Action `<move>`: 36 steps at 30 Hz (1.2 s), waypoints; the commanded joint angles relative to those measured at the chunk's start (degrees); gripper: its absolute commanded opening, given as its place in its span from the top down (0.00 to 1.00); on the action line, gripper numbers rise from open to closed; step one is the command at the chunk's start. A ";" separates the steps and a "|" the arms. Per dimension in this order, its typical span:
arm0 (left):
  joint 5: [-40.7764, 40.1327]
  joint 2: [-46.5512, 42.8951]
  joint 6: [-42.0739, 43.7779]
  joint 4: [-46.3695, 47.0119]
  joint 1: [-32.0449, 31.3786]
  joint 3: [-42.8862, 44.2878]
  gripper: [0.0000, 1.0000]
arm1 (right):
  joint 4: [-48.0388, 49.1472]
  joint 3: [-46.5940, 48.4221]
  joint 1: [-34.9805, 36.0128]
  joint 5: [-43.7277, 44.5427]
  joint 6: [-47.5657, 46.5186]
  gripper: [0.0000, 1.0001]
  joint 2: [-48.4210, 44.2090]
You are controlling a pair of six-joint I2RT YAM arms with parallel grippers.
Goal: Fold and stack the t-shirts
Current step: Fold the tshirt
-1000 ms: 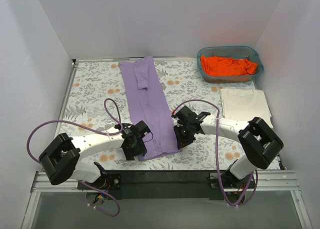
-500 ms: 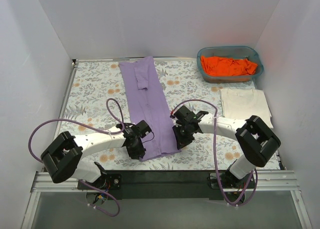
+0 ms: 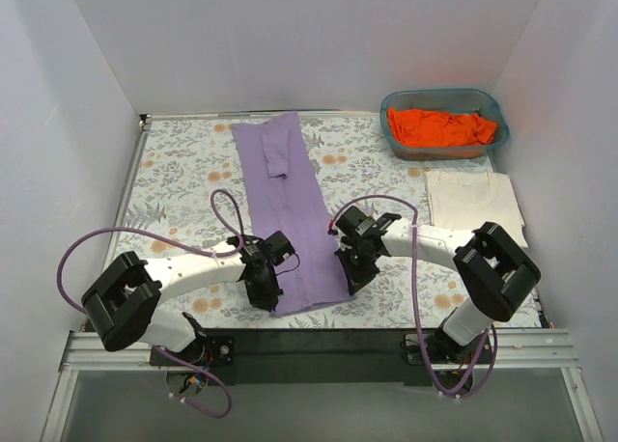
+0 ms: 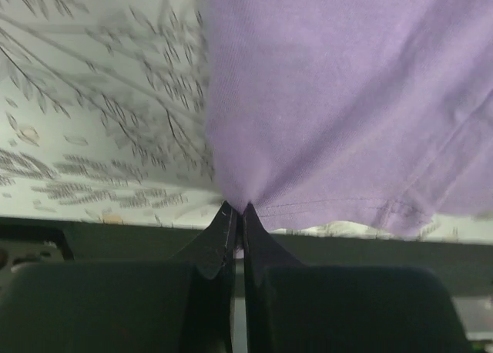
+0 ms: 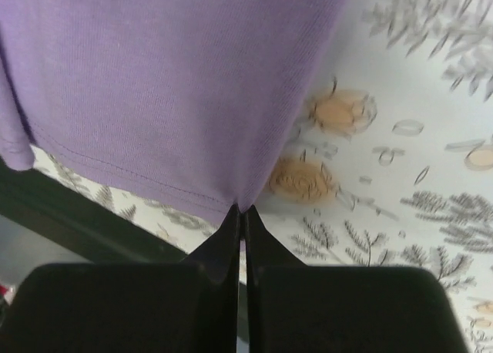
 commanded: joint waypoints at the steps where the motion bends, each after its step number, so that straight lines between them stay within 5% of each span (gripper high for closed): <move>1: 8.14 -4.15 2.05 -5.51 -1.31 1.18 1.00 | -12.71 -1.57 0.79 -2.63 -4.38 0.99 -2.07; 9: 15.81 -10.39 3.37 -7.63 -2.99 1.70 0.98 | -25.10 0.44 1.05 -3.27 -10.97 0.99 -6.12; 21: 2.20 -3.56 14.61 -2.80 16.24 11.71 1.00 | -24.60 27.86 -6.15 7.90 -14.84 0.99 5.38; 29: -10.99 3.31 23.41 6.69 21.27 18.40 1.00 | -17.48 43.41 -7.91 13.35 -18.45 0.99 15.48; 36: -15.30 6.82 24.12 11.88 23.12 18.06 1.00 | -11.25 45.45 -8.70 16.60 -19.07 0.99 18.75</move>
